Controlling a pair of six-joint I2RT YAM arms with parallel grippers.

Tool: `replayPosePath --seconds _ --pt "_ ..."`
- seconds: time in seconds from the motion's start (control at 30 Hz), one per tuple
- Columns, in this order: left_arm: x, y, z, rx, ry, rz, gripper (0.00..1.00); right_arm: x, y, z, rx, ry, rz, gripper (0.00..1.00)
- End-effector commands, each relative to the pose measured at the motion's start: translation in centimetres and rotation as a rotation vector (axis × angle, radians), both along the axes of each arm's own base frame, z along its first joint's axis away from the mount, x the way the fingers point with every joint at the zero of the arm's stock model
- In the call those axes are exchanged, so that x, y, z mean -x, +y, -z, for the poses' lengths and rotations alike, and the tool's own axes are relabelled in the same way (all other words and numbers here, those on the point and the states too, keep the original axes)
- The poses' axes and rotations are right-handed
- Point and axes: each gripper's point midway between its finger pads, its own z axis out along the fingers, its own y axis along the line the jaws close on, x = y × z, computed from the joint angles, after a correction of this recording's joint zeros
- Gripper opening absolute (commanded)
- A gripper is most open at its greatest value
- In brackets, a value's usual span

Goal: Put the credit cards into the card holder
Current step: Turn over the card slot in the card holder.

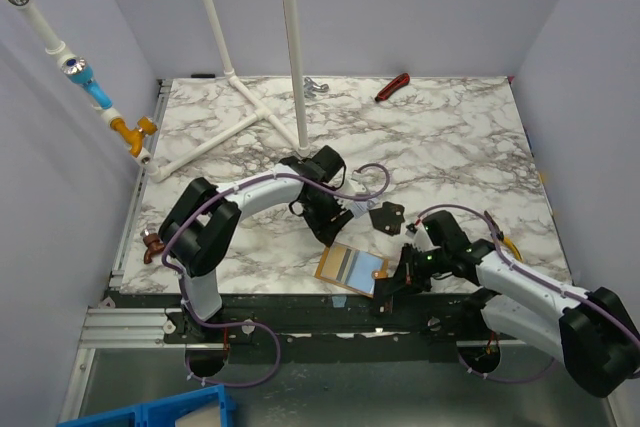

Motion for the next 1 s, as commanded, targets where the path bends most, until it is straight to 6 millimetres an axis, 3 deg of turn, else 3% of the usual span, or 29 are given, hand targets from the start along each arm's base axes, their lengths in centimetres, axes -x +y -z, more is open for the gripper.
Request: replayPosePath --seconds 0.0,0.53,0.97 --pt "-1.2 0.0 0.0 -0.031 -0.119 0.021 0.56 -0.6 0.2 -0.4 0.004 -0.04 0.001 0.01" --pt "-0.6 0.0 1.4 -0.084 -0.154 0.058 0.53 0.0 0.3 1.1 0.007 -0.019 -0.017 0.01" --pt "-0.7 0.1 1.8 -0.096 -0.156 0.066 0.52 -0.4 0.9 0.2 -0.025 -0.057 -0.031 0.01"
